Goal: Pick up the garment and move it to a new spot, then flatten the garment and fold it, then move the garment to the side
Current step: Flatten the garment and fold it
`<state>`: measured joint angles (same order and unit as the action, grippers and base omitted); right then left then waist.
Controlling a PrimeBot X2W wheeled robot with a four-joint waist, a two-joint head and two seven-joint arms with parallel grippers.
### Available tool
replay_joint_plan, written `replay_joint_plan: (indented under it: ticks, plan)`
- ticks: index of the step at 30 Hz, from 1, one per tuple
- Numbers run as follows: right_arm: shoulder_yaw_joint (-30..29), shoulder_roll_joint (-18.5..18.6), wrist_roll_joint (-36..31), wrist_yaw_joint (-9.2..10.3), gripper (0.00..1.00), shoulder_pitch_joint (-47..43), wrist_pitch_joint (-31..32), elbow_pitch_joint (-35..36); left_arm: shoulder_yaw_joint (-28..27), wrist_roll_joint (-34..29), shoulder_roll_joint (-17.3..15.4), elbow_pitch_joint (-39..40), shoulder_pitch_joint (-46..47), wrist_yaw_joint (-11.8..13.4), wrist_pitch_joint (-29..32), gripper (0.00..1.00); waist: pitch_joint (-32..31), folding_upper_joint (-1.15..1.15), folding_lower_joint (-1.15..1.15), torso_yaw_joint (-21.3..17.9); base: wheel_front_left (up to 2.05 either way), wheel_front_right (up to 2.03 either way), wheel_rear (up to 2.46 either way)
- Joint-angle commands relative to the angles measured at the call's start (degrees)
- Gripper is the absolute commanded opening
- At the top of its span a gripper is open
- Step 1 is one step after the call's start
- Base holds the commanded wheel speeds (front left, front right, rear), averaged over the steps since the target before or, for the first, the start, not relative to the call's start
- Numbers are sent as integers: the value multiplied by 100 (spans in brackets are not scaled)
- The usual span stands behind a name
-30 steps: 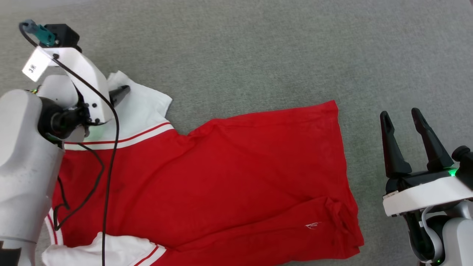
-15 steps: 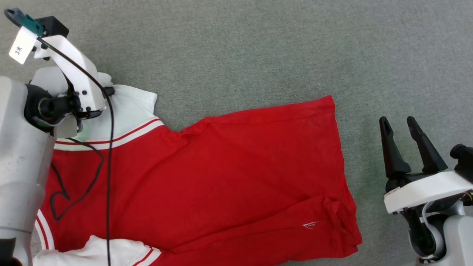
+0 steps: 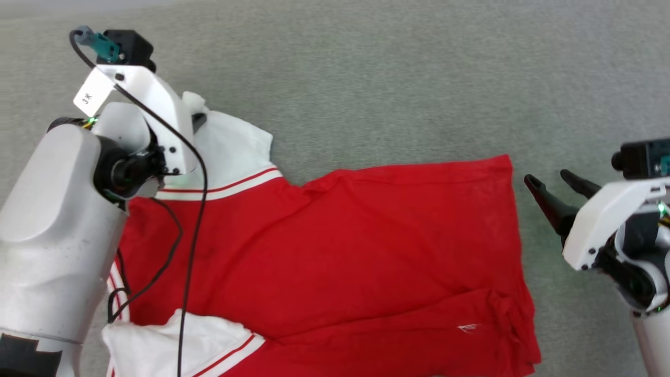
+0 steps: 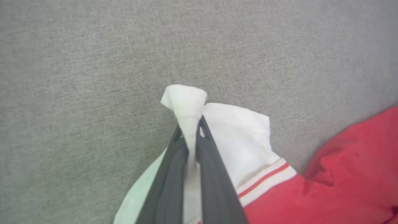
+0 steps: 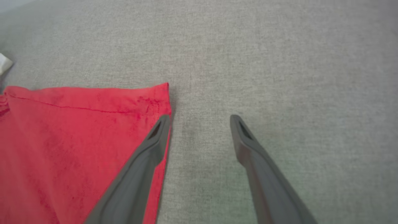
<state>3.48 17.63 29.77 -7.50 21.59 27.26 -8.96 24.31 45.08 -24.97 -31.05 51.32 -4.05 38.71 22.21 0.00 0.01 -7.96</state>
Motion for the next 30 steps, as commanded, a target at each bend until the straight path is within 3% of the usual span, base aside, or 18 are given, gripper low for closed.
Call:
replay_joint_plan:
  ticks: [1, 8, 15, 16, 17, 21, 30]
  plan:
    - [131, 124, 39, 2, 100, 258, 271, -86, 37, -40, 35, 120, 12, -51, -113, 0, -37, 0, -1, 217, 0, 0, 0]
    - [657, 426, 105, 2, 100, 919, 1028, -513, 147, -156, 103, 556, 82, -99, -325, 0, 195, 0, -1, 514, 0, 0, 0]
    - [1308, 484, 305, 2, 100, 1097, 2024, -1490, 183, -173, 109, 836, 19, -89, -446, 0, 346, 0, -1, 665, 0, 0, 0]
    - [1382, 483, 362, 2, 44, 1090, 2135, -1583, 188, -171, 104, 865, -3, -79, -451, 0, 353, 0, -1, 677, 0, 0, 0]
    - [1434, 474, 429, 2, 0, 1105, 2213, -1645, 189, -177, 93, 893, -16, -71, -468, 0, 360, 0, -1, 690, 0, 0, 0]
    - [1522, 536, 550, 2, 0, 1275, 2248, -1725, 141, -130, 66, 973, -122, -51, -548, 0, 311, 0, -1, 743, 0, 0, 0]
    - [1075, 793, 539, 3, 0, 1494, 1376, -1234, -108, 27, -51, 1101, -701, 35, -1040, 0, -220, 0, -1, 892, 0, 0, 0]
